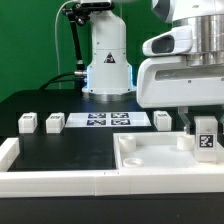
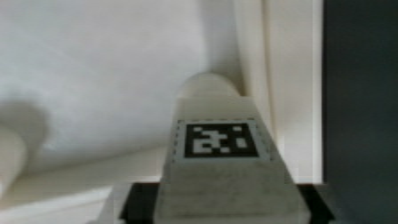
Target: Assemble square table
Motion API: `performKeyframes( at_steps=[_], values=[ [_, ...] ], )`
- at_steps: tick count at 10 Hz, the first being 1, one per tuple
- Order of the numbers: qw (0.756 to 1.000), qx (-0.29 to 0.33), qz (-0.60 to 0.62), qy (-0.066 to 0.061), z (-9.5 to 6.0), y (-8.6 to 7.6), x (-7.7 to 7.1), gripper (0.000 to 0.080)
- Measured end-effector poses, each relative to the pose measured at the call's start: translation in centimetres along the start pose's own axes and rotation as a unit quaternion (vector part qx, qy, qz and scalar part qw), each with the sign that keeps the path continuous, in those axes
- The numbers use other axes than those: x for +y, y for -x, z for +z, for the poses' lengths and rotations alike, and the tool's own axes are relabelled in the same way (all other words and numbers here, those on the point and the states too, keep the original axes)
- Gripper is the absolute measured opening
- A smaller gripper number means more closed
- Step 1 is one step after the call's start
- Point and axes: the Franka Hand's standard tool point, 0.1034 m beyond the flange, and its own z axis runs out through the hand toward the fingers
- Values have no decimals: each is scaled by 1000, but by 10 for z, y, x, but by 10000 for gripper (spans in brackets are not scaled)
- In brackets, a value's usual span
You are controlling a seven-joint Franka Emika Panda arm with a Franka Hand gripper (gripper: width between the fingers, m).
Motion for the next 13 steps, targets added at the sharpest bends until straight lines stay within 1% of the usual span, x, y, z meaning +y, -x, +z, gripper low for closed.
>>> performKeyframes(
  at_steps=[1, 2, 4, 6, 8, 9, 12, 13],
  values=[
    [999, 1, 42, 2, 0, 2, -2, 290],
    [995, 5, 103, 0, 1, 1, -1, 290],
    [984, 10, 176, -5, 1, 0, 0, 290],
    [960, 7, 280, -7, 1, 1, 1, 290],
    [929, 4, 371, -3, 1, 4, -3, 290],
    [913, 3, 408, -3, 1, 4, -3, 290],
    [882, -1, 472, -8, 1, 4, -3, 290],
    [885, -1, 465, -8, 1, 4, -3, 290]
  ],
)
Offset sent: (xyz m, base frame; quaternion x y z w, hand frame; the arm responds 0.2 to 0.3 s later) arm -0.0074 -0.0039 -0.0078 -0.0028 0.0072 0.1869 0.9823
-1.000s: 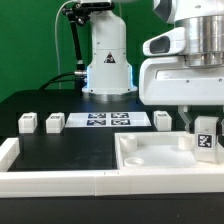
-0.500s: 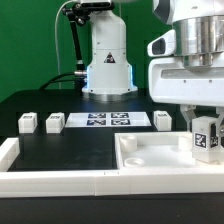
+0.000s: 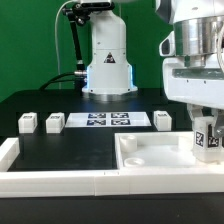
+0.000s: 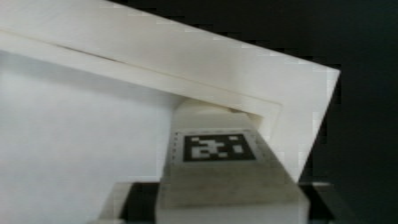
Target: Assemble square table
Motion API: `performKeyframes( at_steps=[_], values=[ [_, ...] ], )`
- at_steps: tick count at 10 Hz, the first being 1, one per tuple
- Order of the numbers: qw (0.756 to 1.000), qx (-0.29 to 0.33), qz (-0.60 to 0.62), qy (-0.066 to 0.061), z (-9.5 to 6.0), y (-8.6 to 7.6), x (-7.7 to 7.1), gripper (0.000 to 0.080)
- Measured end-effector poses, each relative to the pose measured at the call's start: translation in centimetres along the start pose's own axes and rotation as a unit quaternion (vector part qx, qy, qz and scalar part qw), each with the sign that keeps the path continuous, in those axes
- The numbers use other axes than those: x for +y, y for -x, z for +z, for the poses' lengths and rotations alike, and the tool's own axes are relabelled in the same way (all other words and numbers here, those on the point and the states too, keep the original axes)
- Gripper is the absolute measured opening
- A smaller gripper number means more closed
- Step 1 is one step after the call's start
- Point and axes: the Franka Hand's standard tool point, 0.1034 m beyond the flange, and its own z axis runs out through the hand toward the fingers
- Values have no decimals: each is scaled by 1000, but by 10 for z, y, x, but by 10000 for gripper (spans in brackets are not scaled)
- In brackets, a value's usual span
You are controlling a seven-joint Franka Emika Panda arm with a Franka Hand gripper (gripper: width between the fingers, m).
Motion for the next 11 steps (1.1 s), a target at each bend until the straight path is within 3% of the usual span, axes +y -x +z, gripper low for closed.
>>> performKeyframes(
  at_steps=[1, 2, 3, 4, 6, 11],
  values=[
    [1000, 0, -17, 0, 0, 0, 0, 290],
    [1000, 0, -25, 0, 0, 0, 0, 462],
    [998, 0, -55, 0, 0, 1, 0, 462],
    [994, 0, -107, -1, 0, 3, 0, 615],
    [984, -2, -180, -2, 1, 6, -1, 647],
    [921, -1, -389, -3, 0, 9, -2, 649]
  ],
)
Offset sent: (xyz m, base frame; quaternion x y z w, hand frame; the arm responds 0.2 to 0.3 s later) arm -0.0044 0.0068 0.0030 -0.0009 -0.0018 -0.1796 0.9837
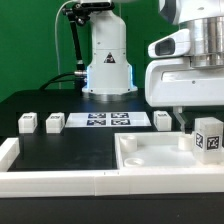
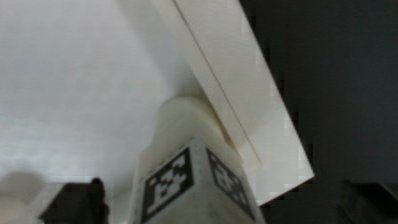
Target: Assemble square table
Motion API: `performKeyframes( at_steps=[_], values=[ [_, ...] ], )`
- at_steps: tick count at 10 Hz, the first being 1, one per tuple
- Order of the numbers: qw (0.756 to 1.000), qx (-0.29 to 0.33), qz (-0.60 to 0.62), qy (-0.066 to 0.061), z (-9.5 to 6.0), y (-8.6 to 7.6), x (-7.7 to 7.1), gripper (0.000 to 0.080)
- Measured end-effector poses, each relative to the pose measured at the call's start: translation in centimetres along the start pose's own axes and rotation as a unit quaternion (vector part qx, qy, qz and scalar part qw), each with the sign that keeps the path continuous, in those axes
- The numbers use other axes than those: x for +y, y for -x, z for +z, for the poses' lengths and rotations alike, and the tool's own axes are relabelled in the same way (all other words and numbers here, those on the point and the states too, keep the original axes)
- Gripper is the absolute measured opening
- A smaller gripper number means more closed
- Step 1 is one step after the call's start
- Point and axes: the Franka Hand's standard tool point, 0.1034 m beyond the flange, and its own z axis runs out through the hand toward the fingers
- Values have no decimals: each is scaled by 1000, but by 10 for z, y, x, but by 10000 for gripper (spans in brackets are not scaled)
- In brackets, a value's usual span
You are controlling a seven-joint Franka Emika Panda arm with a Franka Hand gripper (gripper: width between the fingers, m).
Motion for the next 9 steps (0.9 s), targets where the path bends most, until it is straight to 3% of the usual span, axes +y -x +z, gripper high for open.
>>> performKeyframes(
  at_steps=[4, 9],
  values=[
    [991, 3, -134, 4, -2, -3, 0, 649],
    [952, 8, -305, 19, -4, -10, 5, 649]
  ],
)
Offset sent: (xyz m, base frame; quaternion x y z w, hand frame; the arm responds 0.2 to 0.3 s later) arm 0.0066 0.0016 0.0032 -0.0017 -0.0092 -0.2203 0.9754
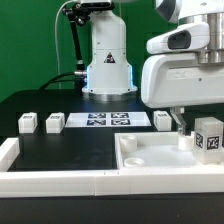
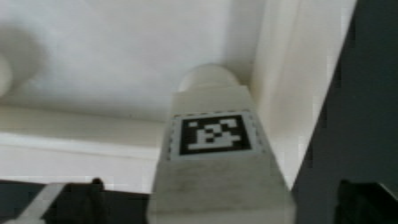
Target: Assemble square table
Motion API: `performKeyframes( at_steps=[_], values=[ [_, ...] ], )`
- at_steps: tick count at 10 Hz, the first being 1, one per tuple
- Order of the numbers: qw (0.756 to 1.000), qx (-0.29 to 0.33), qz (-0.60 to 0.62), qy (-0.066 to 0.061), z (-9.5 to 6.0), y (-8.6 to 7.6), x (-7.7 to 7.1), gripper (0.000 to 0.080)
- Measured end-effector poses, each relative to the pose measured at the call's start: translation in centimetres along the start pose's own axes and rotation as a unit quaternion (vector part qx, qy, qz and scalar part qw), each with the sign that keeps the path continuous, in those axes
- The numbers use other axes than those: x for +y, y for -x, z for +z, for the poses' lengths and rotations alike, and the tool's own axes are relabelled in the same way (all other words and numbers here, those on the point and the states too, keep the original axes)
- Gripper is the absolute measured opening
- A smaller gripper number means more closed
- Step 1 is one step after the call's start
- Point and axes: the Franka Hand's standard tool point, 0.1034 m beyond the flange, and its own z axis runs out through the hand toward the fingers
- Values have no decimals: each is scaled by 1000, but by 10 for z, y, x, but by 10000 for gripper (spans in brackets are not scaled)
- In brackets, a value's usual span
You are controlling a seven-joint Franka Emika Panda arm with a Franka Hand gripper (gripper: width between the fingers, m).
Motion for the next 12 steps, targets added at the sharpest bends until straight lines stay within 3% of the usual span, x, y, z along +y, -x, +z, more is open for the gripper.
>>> performKeyframes(
  at_steps=[1, 2, 3, 4, 7, 9, 12],
  values=[
    [1000, 0, 9, 0, 0, 0, 0, 513],
    [1000, 0, 9, 0, 0, 0, 0, 513],
    [1000, 0, 9, 0, 0, 0, 0, 362],
    [1000, 0, 9, 0, 0, 0, 0, 291],
    [1000, 0, 23, 0, 0, 0, 0, 291],
    [994, 1, 108, -2, 0, 0, 1, 291],
    [963, 5, 268, 3, 1, 2, 2, 291]
  ],
)
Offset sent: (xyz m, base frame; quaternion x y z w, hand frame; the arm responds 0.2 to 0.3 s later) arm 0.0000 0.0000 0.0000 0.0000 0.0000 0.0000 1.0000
